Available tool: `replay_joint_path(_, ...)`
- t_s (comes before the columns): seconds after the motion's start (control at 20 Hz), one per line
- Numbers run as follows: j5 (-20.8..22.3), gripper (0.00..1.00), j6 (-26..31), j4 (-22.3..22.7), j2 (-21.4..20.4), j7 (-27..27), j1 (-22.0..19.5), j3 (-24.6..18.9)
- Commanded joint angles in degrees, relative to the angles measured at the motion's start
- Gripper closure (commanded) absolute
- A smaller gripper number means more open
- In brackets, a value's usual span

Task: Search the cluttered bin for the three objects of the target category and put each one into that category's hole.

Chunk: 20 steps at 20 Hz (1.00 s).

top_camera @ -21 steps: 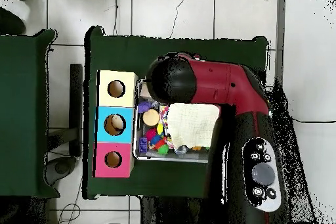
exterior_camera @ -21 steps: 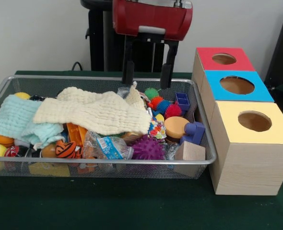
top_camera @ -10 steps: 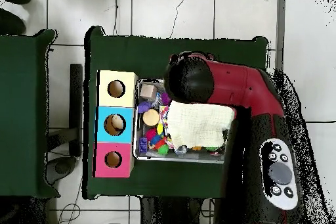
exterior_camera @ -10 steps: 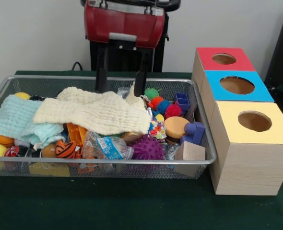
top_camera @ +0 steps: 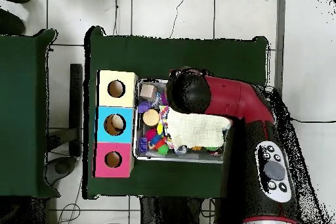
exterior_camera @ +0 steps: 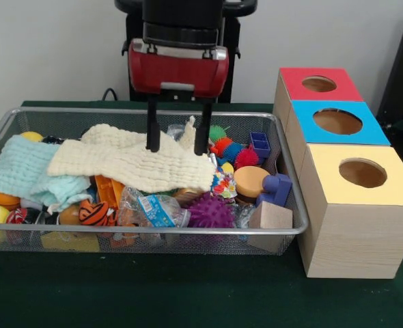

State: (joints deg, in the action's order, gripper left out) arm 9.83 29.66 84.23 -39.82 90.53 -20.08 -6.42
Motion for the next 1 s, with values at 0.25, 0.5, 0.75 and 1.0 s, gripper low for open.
replay_joint_path(0.25, -3.96, 0.0, -10.84, 13.7, 2.64, 16.68, 2.58, -0.11)
replay_joint_path(0.5, -6.5, 0.0, -10.03, 15.16, 0.64, 16.63, 4.41, 2.41)
replay_joint_path(0.75, -8.85, 0.0, -8.63, 17.95, -0.99, 15.18, 3.47, 2.61)
replay_joint_path(1.0, -10.03, 0.0, -7.67, 20.07, -3.0, 13.31, 2.4, 2.74)
